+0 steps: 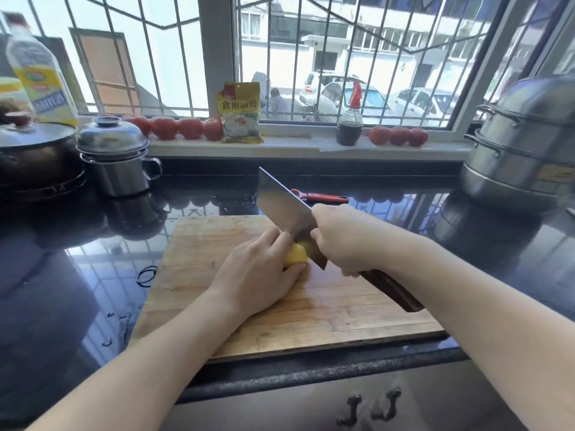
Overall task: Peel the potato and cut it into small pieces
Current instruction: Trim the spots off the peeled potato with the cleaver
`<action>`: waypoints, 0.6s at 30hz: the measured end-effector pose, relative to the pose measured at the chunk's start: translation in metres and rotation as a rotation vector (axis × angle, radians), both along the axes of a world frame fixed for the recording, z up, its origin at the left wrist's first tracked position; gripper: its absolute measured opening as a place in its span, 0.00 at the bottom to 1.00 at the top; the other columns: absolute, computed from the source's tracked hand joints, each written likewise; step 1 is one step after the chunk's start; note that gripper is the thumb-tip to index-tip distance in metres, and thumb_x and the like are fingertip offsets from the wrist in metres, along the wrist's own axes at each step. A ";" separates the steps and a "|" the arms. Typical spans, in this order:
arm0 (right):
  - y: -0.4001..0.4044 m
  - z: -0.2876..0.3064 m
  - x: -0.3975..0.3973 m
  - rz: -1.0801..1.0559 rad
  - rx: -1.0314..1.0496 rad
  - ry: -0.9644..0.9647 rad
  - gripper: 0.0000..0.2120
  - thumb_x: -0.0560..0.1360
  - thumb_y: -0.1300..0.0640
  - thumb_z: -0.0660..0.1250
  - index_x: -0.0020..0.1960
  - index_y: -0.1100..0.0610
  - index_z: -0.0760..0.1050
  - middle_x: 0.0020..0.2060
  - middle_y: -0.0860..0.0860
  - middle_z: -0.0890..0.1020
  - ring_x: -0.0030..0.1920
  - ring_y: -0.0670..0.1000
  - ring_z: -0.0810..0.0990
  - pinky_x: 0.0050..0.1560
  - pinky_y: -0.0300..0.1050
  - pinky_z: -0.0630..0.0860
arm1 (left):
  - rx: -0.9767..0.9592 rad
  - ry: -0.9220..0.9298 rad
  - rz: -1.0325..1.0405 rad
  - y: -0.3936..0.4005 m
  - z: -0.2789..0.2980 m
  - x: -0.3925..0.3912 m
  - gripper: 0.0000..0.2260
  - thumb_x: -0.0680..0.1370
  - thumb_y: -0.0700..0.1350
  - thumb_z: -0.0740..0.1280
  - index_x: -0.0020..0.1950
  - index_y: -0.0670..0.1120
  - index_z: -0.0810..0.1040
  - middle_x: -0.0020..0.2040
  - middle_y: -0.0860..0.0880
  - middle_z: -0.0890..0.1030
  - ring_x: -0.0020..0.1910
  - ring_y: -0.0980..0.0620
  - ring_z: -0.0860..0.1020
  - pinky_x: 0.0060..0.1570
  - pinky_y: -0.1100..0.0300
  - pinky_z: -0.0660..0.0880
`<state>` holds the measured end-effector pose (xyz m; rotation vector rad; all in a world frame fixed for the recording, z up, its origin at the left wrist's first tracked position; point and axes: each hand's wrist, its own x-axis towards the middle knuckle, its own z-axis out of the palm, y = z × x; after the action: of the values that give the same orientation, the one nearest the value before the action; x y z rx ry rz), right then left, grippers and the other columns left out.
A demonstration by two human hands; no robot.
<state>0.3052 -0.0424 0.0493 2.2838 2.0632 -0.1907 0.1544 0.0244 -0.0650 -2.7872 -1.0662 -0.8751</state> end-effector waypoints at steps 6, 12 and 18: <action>0.004 0.000 -0.003 0.017 0.059 -0.019 0.05 0.83 0.59 0.60 0.57 0.53 0.66 0.43 0.51 0.74 0.39 0.52 0.80 0.39 0.50 0.84 | -0.121 -0.154 0.036 0.002 -0.002 0.000 0.17 0.80 0.56 0.70 0.63 0.48 0.77 0.53 0.48 0.79 0.49 0.39 0.81 0.40 0.56 0.66; 0.012 -0.012 -0.007 0.025 0.151 0.059 0.03 0.82 0.57 0.60 0.55 0.53 0.67 0.45 0.51 0.77 0.41 0.52 0.78 0.41 0.50 0.81 | -0.193 -0.199 0.069 0.006 0.000 0.000 0.15 0.83 0.55 0.65 0.63 0.47 0.75 0.56 0.47 0.81 0.52 0.40 0.80 0.42 0.53 0.67; 0.012 -0.008 -0.012 0.040 0.201 0.067 0.01 0.84 0.57 0.57 0.52 0.53 0.66 0.43 0.49 0.74 0.37 0.47 0.71 0.30 0.40 0.60 | -0.364 -0.196 0.099 0.010 0.009 -0.001 0.10 0.83 0.55 0.63 0.57 0.52 0.66 0.49 0.51 0.78 0.51 0.45 0.78 0.42 0.54 0.64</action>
<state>0.2937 -0.0302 0.0417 2.3742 2.2548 -0.0619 0.1536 0.0342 -0.0559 -2.9407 -1.5213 -1.0558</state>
